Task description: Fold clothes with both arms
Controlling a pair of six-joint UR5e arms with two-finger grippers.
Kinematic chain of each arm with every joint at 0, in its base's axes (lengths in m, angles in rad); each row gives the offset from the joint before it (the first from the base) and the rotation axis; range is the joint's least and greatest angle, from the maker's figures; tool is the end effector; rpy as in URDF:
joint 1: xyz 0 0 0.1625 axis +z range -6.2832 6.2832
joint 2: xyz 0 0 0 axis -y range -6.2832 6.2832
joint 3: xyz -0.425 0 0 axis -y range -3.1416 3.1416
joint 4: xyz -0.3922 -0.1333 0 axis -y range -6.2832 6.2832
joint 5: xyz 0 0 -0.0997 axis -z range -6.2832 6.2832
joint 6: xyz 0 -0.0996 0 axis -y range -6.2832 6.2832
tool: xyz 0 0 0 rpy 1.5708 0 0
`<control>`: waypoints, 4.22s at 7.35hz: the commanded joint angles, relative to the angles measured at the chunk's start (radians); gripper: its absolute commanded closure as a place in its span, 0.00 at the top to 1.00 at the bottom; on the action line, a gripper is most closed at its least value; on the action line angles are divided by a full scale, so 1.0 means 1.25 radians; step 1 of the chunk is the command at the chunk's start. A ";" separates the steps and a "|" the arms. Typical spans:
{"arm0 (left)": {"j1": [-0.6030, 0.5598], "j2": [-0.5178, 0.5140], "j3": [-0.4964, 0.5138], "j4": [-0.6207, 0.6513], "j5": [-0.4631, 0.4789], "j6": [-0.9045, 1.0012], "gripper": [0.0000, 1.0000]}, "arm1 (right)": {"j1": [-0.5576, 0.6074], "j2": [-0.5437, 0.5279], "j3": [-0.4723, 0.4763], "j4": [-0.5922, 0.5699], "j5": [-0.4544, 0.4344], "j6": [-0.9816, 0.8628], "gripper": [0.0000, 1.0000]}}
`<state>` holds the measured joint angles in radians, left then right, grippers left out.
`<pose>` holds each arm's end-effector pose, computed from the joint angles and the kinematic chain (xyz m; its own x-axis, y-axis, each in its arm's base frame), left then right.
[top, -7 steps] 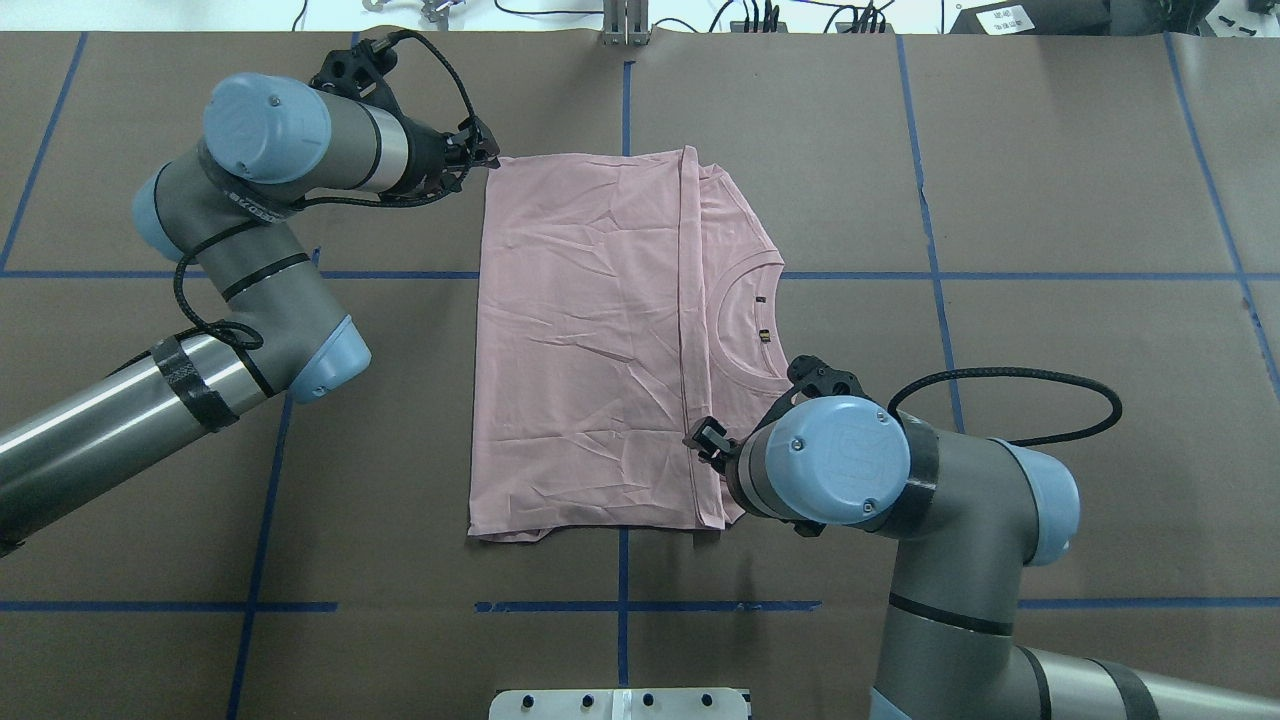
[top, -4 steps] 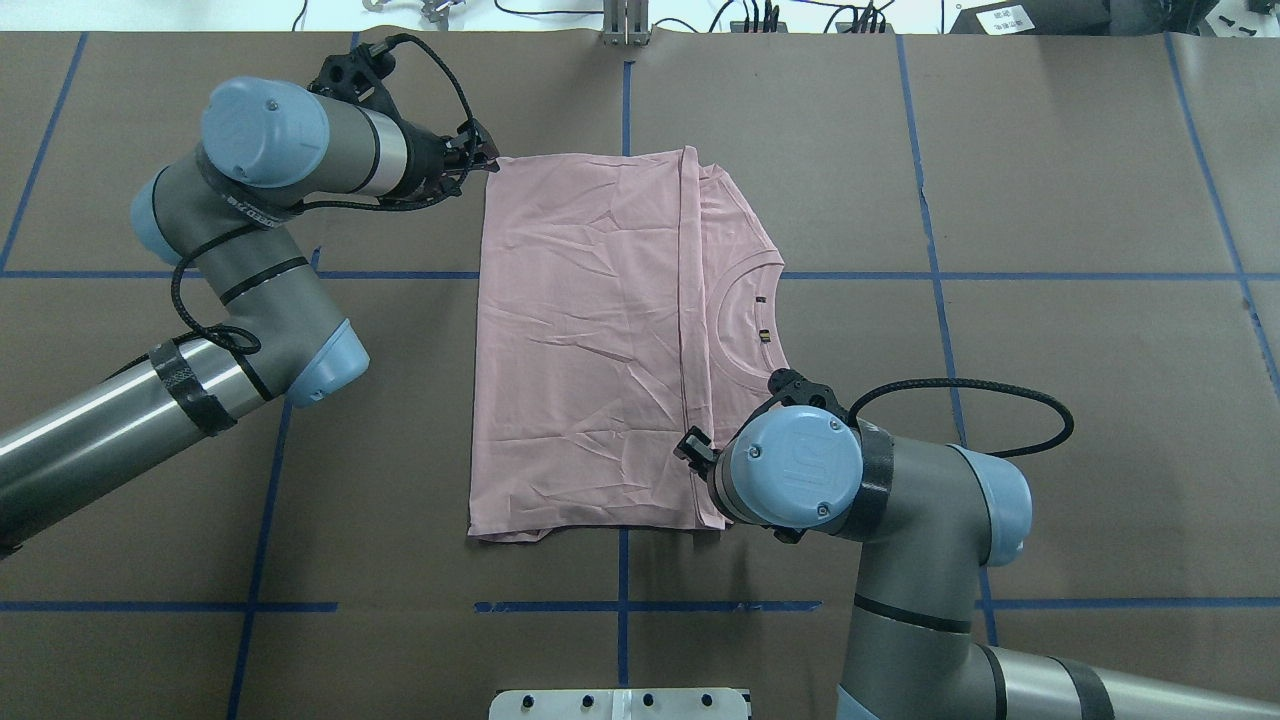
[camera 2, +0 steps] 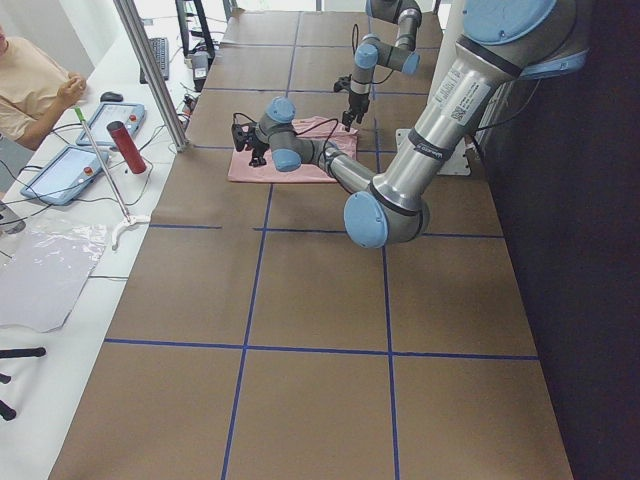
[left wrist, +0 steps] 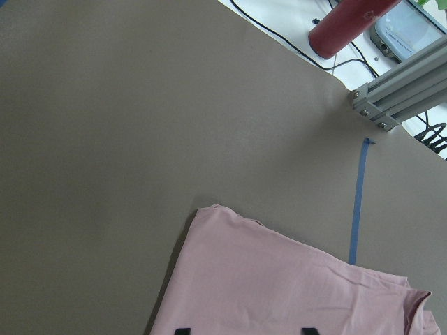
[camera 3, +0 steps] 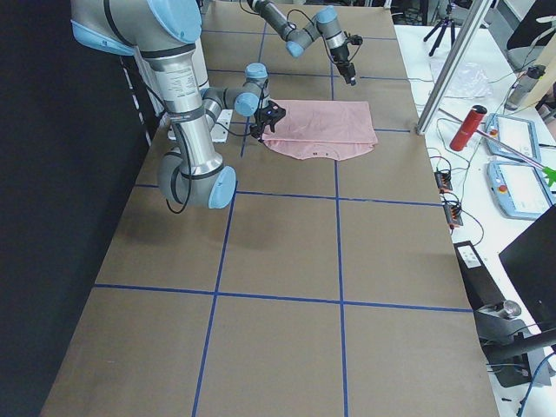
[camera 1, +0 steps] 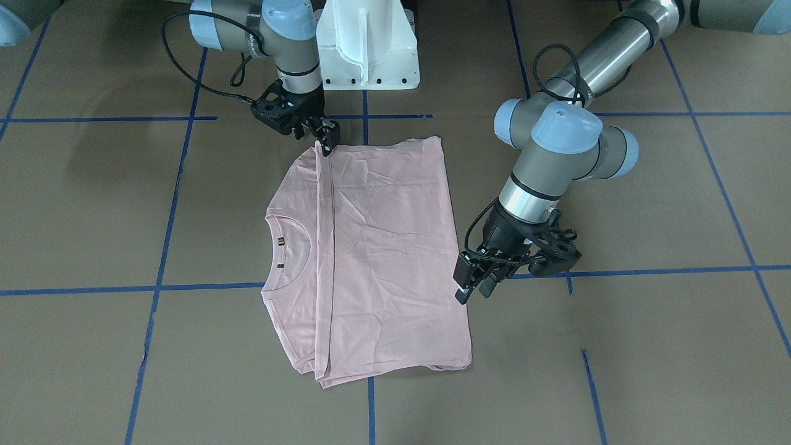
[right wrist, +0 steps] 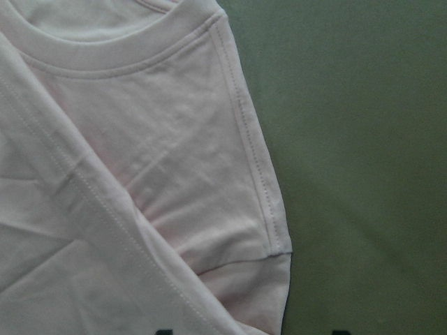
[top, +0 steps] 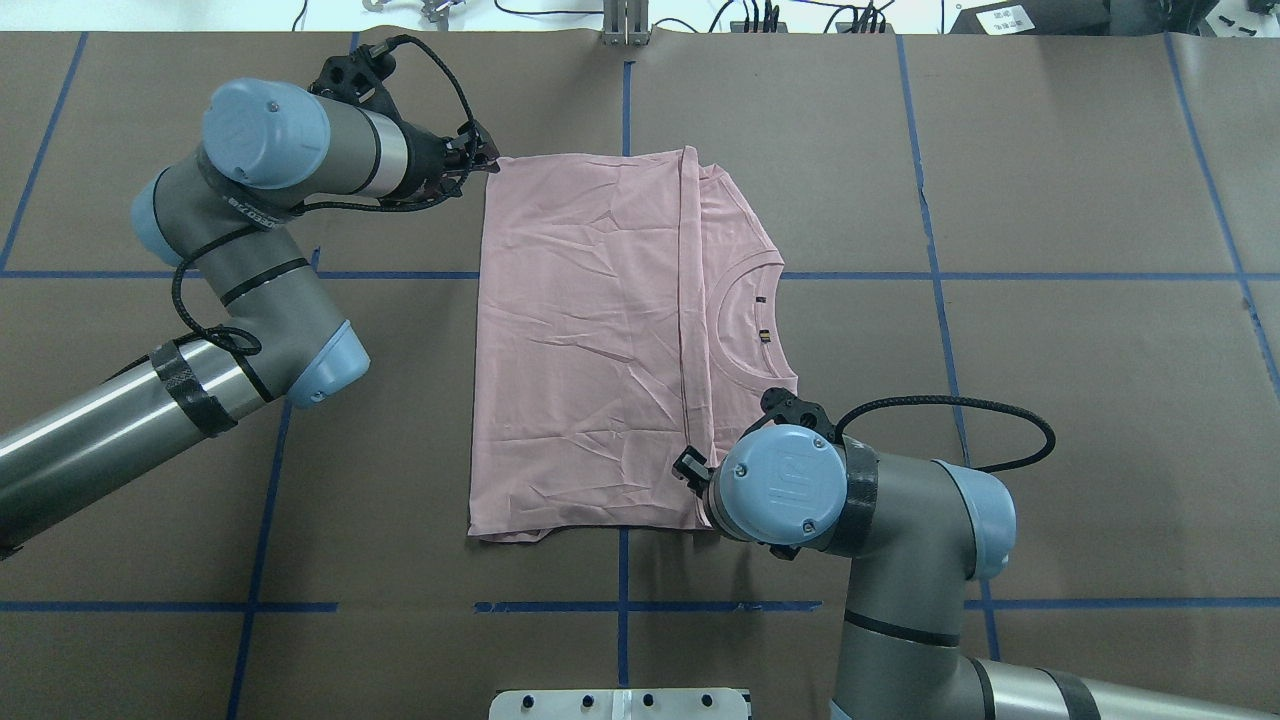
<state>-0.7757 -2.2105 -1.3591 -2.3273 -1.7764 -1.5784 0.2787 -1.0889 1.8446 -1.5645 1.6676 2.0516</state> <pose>0.4481 -0.5977 0.2851 0.2648 -0.2701 -0.9257 0.5525 0.8293 -0.0840 -0.5649 -0.2903 0.2730 0.5197 0.6275 0.5798 -0.5076 0.7726 -0.3813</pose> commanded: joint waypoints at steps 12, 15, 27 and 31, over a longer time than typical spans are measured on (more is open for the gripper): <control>0.001 -0.001 -0.004 0.000 0.001 -0.034 0.61 | 0.006 0.013 -0.013 0.000 0.045 -0.010 0.00; 0.079 0.155 -0.219 0.009 0.006 -0.153 0.61 | 0.011 0.002 0.047 -0.010 0.054 -0.010 0.00; 0.449 0.306 -0.432 0.217 0.179 -0.380 0.67 | 0.018 -0.008 0.074 -0.008 0.054 -0.010 0.00; 0.449 0.306 -0.431 0.221 0.179 -0.383 0.31 | 0.016 -0.008 0.074 -0.008 0.054 -0.010 0.00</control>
<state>-0.2148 -1.8294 -1.8981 -2.0544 -1.5524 -2.0548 0.2994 -1.0983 1.9373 -1.5738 1.7349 2.0387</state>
